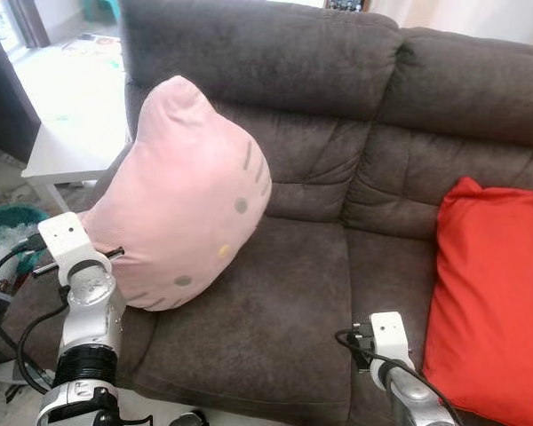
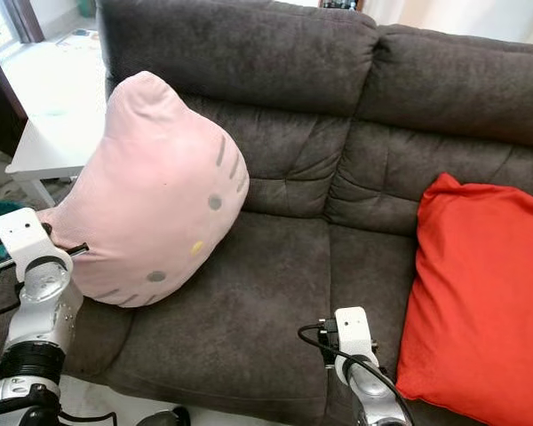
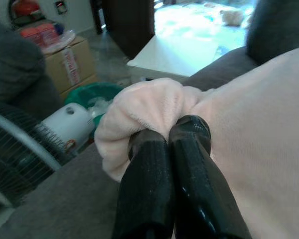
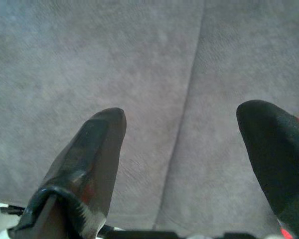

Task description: Move the pillow to the sofa from floor

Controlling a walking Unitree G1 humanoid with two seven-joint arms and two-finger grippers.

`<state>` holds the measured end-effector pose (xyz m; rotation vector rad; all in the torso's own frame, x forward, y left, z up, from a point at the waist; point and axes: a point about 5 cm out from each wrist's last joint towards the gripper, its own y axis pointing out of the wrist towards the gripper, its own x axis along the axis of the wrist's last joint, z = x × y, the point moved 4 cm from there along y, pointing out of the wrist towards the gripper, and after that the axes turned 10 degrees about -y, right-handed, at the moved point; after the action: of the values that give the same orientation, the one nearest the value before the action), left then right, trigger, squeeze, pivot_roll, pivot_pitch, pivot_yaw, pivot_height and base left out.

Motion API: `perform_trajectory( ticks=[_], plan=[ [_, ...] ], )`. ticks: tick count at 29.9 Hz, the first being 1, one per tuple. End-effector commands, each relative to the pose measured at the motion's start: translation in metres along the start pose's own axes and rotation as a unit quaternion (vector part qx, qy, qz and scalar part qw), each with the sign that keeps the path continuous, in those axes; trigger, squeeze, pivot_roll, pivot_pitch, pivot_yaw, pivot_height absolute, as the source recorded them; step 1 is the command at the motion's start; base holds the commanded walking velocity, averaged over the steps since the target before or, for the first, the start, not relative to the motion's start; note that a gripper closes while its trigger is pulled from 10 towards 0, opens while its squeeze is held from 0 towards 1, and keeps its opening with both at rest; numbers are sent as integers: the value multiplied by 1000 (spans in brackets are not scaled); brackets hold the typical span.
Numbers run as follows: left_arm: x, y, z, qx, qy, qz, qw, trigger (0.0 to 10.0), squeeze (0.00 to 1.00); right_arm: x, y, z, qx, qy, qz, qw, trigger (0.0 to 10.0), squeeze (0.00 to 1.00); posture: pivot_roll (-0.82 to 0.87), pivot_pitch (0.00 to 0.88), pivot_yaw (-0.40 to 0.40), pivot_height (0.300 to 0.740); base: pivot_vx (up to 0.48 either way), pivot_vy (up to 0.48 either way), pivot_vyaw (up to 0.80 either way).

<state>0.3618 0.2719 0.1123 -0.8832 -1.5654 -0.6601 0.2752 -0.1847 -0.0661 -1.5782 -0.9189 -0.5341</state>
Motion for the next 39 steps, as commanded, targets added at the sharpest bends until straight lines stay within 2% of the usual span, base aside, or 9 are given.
perform_trajectory(
  ticks=[1, 3, 8, 16, 22, 25, 32, 34, 39],
  plan=[
    [-6, -5, -17, -43, 11, 6, 999, 10000, 0, -8, -1, 2, -3, 4, 13, 1000, 10000, 0, 185, 97, -120, 740, 0, 0, 0],
    [-16, -17, -49, -140, 31, 24, 989, 10000, 0, -8, 1, 6, -1, 6, 24, 1000, 10000, 0, 187, 96, -120, 740, 0, 0, 0],
    [-18, -37, -83, -260, 84, 4, 962, 10000, 0, -12, 1, 6, -10, 25, 41, 999, 10000, 0, 187, 96, -118, 740, 0, 0, 0],
    [-14, -37, -70, -250, 97, -16, 963, 10000, 0, -12, 2, 16, -10, 34, 55, 998, 10000, 0, 185, 96, -114, 740, 0, 0, 0],
    [-4, -24, -23, -145, 75, -35, 986, 10000, 0, -16, 2, 26, -9, 44, 74, 996, 10000, 0, 194, 95, -119, 740, 0, 0, 0],
    [-4, -21, -8, -117, 67, -34, 990, 10000, 0, -18, 1, 16, -15, 46, 68, 996, 10000, 0, 191, 91, -121, 740, 0, 0, 0],
    [-19, -32, -21, -162, 76, -6, 984, 10000, 0, -19, 0, 12, -18, 46, 65, 997, 10000, 0, 187, 82, -127, 740, 0, 0, 0],
    [-35, -39, -32, -205, 99, 32, 973, 10000, 0, -19, 0, 11, -17, 45, 64, 997, 10000, 0, 190, 79, -128, 740, 0, 0, 0],
    [-40, -51, -51, -269, 131, 26, 954, 10000, 0, -20, 0, 11, -16, 45, 63, 997, 10000, 0, 188, 72, -128, 740, 0, 0, 0]
  ],
)
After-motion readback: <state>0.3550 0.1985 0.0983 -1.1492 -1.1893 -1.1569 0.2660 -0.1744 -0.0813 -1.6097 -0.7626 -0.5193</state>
